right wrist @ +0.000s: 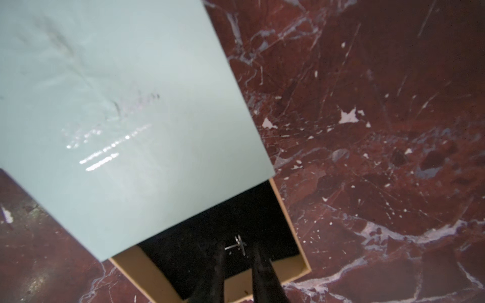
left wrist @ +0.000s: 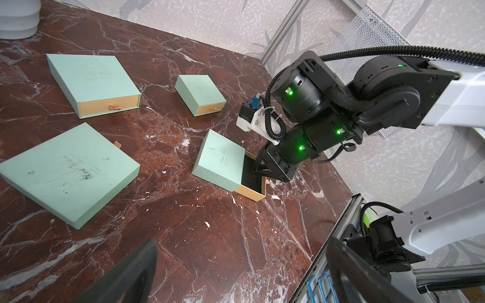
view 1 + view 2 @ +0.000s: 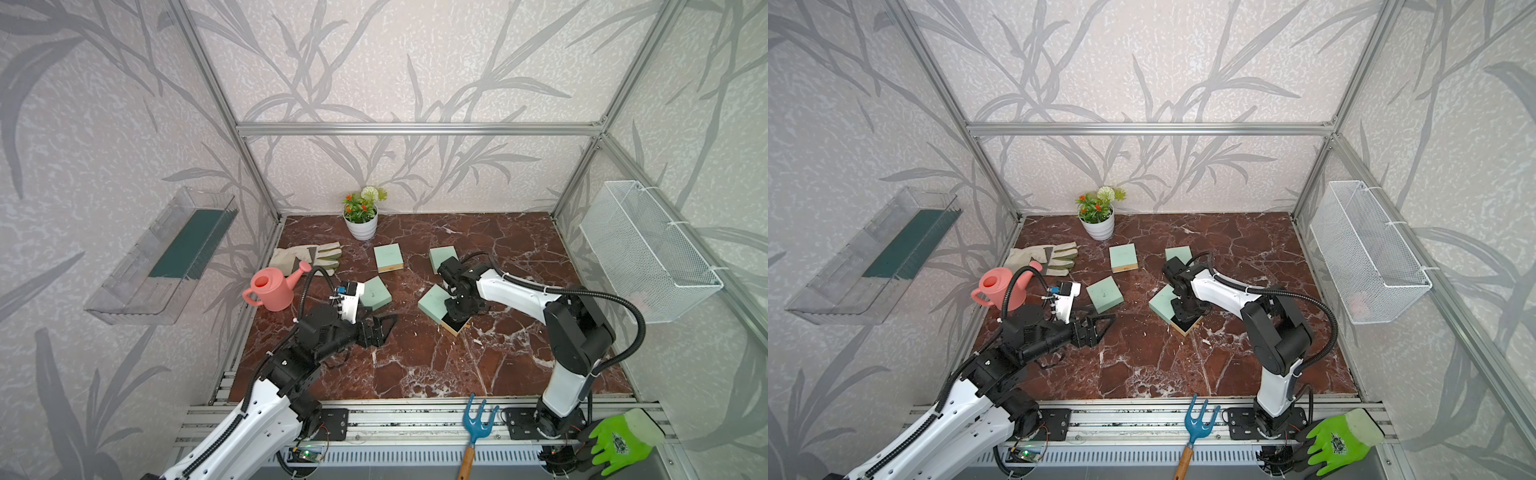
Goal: Take out the earrings from the drawer-style jewelry box
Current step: Pick up the earring from the drawer.
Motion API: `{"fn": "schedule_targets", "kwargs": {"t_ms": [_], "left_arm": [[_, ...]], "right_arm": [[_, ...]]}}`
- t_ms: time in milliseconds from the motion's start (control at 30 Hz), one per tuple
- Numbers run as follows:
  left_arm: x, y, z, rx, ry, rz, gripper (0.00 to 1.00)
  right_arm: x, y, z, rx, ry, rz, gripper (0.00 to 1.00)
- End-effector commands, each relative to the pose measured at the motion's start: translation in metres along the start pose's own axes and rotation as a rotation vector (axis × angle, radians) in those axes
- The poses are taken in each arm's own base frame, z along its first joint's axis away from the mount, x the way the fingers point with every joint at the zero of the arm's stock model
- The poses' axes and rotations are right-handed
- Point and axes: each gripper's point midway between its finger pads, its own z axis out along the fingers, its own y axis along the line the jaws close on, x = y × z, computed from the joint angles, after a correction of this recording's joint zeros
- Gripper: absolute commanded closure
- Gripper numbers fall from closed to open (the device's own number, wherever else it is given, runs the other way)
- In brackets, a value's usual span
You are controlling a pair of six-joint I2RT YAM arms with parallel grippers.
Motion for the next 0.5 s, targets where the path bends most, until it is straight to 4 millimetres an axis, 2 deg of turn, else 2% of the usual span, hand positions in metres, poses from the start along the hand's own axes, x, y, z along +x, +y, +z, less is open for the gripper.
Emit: {"fn": "schedule_targets", "kwargs": {"t_ms": [0,467], "left_arm": [[-0.0137,-0.0069,-0.0048,0.007,-0.035,0.01,0.01],[-0.0141,-0.0064,-0.0047,0.003,-0.037,0.007,0.01]], "right_arm": [[0.0028,-0.003,0.0036,0.018,0.019,-0.009,0.8],[0.0046,-0.0071,0.0082,0.045,0.032,-0.012,0.9]]}}
